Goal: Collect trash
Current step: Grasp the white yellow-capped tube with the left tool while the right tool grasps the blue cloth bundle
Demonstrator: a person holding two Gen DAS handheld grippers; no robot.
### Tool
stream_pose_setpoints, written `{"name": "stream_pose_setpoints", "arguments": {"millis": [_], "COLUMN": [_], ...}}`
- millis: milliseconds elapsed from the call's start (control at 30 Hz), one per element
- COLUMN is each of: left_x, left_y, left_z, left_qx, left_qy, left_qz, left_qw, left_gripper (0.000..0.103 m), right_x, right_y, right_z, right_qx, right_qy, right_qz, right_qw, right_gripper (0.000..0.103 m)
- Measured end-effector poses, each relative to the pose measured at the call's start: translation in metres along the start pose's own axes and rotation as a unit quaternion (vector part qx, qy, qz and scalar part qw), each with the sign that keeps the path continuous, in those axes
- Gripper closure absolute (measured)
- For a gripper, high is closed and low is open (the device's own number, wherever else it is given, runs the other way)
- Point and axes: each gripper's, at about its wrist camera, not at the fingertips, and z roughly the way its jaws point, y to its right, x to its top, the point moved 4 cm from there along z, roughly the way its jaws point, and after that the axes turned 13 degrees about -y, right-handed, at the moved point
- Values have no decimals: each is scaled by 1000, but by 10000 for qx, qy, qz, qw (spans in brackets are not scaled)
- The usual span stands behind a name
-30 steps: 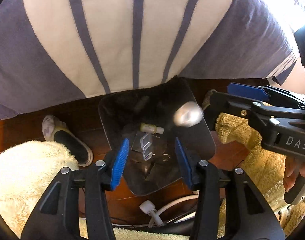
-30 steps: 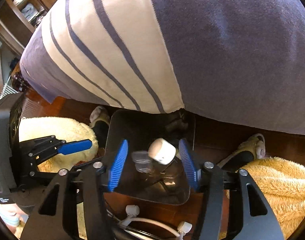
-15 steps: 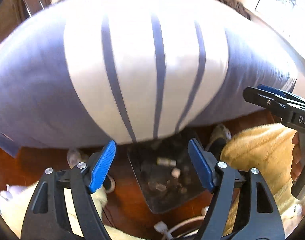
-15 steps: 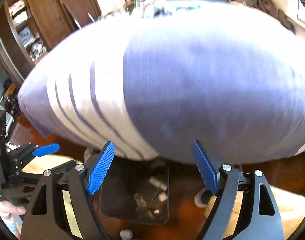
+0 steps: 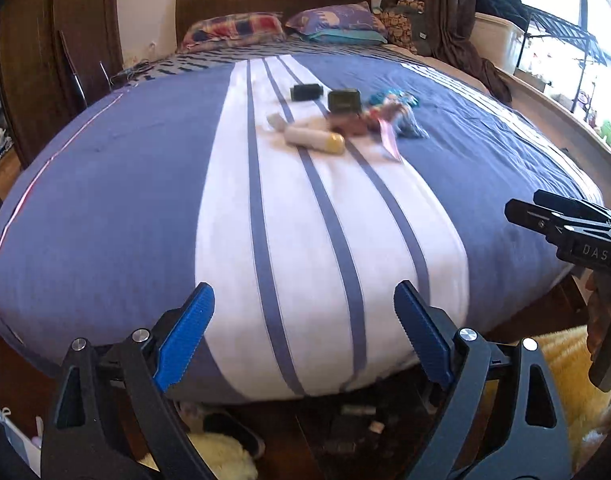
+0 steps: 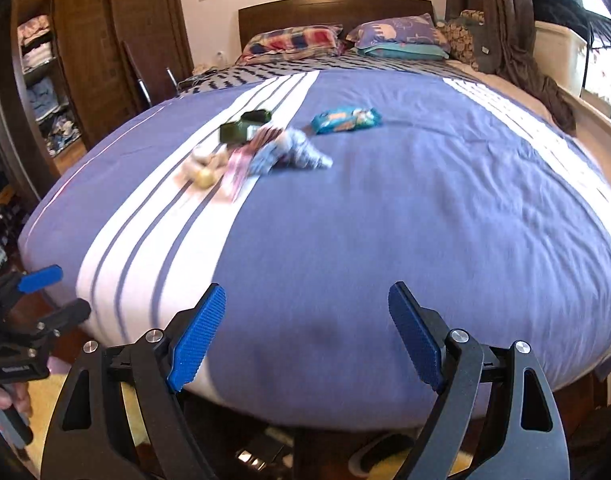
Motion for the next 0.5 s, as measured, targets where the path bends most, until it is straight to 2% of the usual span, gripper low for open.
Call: {"name": "stream_pose_setpoints", "arguments": {"millis": [233,500], "left_x": [54,105], "left_y": [-8,-10], "left_z": [28,75], "left_qx": [-72,-141], "left_qy": [-12,-228], "left_qz": [-55,162], "left_qw": [10000,9995], "left_gripper": [16,16], "right_x": [46,86], "right_y": [9,15], "right_z": [23,53], "right_qx": [-122,-96], "right_qy": [-38,-186], "right_qz": [-15,-94], "right_qw": [9999,9997], "right_gripper": [19,19]}}
